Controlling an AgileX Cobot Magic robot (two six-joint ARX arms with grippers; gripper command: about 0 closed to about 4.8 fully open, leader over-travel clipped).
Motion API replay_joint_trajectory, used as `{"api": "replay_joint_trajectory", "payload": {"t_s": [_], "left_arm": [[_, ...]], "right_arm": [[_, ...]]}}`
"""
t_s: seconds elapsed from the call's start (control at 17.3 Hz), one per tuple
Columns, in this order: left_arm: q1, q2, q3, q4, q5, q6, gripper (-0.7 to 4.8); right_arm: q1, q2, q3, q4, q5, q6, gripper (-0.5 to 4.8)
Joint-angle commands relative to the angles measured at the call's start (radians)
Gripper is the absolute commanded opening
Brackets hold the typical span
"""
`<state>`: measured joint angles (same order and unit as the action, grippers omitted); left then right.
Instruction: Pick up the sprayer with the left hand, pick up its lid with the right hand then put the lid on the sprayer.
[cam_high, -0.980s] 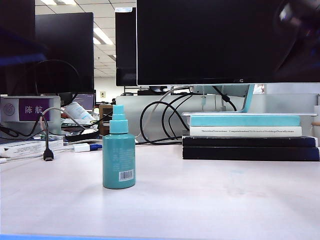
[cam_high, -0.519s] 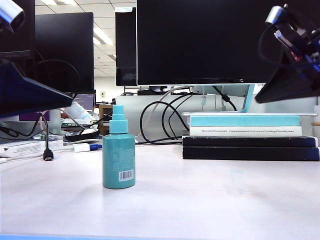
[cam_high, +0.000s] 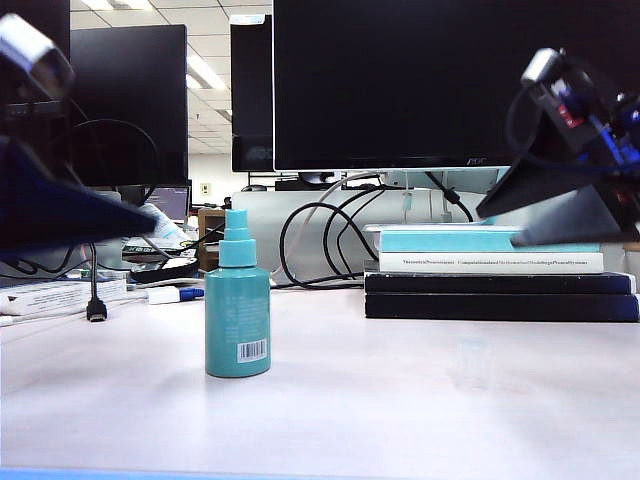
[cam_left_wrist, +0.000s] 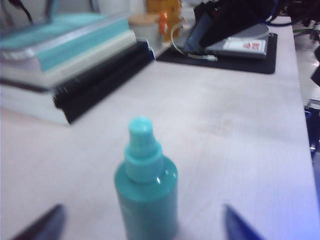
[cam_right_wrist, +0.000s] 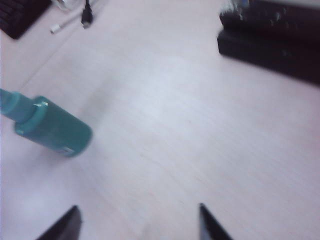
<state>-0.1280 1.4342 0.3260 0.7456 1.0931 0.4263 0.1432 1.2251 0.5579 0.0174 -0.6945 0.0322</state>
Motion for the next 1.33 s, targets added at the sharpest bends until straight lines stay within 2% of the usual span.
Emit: {"api": "replay_joint_trajectory", "payload": {"t_s": [0.06, 0.46, 0.63, 0.75, 1.04, 1.15, 1.21, 1.33], "left_arm": [[-0.013, 0.053, 0.026, 0.012, 0.007, -0.02, 4.69], [-0.141, 0.226, 0.154, 0.009, -0.029, -0.047, 4.71], [-0.15, 0.302, 0.207, 0.008, -0.086, -0.081, 4.71], [-0.15, 0.332, 0.23, 0.005, -0.076, -0.102, 4.7], [-0.16, 0.355, 0.258, -0.02, -0.031, -0.112, 4.12], [-0.16, 0.355, 0.258, -0.043, -0.031, -0.11, 2.81], [-0.16, 0.355, 0.258, -0.055, -0.03, -0.097, 2.63], [-0.161, 0.355, 0.258, -0.064, -0.031, -0.088, 2.63]], "right_arm": [[0.005, 0.016, 0.005, -0.023, 0.131, -0.019, 2.98], [0.055, 0.016, 0.005, -0.051, 0.139, -0.018, 2.97], [0.059, 0.016, 0.004, -0.078, 0.136, -0.021, 2.97], [0.059, 0.016, 0.005, -0.101, 0.135, -0.038, 2.97], [0.059, 0.016, 0.004, -0.159, 0.13, -0.06, 2.96], [0.064, 0.017, 0.004, -0.159, 0.108, -0.06, 2.96], [0.075, 0.018, 0.004, -0.158, 0.116, -0.06, 2.96], [0.11, 0.035, 0.005, -0.141, 0.116, -0.063, 2.95]]}}
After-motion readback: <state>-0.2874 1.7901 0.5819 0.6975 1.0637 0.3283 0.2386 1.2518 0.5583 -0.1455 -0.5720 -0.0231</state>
